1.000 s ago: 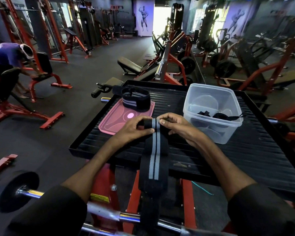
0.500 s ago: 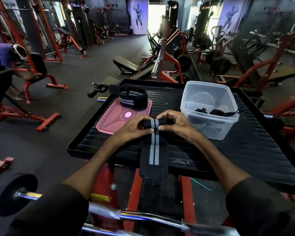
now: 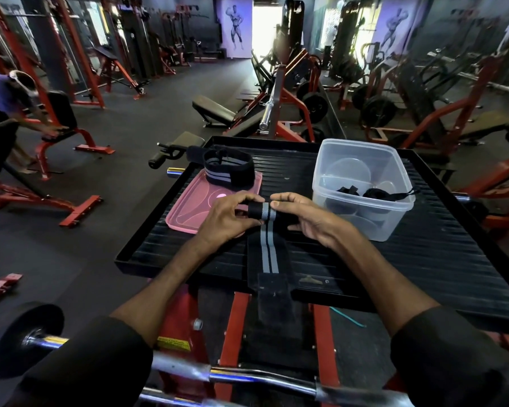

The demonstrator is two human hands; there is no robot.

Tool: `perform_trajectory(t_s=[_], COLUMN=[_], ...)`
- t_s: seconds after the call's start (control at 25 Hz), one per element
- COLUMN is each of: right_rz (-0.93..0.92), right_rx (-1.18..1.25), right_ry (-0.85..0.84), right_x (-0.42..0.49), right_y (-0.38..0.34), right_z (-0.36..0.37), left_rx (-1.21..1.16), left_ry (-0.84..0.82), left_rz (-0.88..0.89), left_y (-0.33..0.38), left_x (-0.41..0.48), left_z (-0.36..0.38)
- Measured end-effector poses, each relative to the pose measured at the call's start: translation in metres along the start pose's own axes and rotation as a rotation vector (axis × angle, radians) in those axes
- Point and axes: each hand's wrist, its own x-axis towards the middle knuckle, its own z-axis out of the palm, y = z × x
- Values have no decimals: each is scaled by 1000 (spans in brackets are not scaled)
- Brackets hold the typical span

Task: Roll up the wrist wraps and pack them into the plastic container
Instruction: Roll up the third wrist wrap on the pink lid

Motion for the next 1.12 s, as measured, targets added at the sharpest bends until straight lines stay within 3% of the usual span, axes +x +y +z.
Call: perform_trajectory(t_s=[0.12,0.24,0.4,0.52,0.88,1.12], right_rz=[-27,-128,-175,-163,-240,-184], right_rx=[-97,-15,11,-10,25,174], right_ry=[-27,-4,35,25,40,-50], right_x=[-2,-6,-6,-7,-9,-12], right_y=[2,0,0,2,1,-4], right_z=[2,4,2,-3,-6,-7], left_rx=[-14,-151,-410,-476,-222,-149], left_ry=[47,50,-121,-240,-341,-198], left_rz=[-8,-96,-268,-362,-287,-173], left_y=[3,7,6,4,6,3], left_x=[0,3,2,1,5,-2], left_z=[2,2,1,-4,-5,-1])
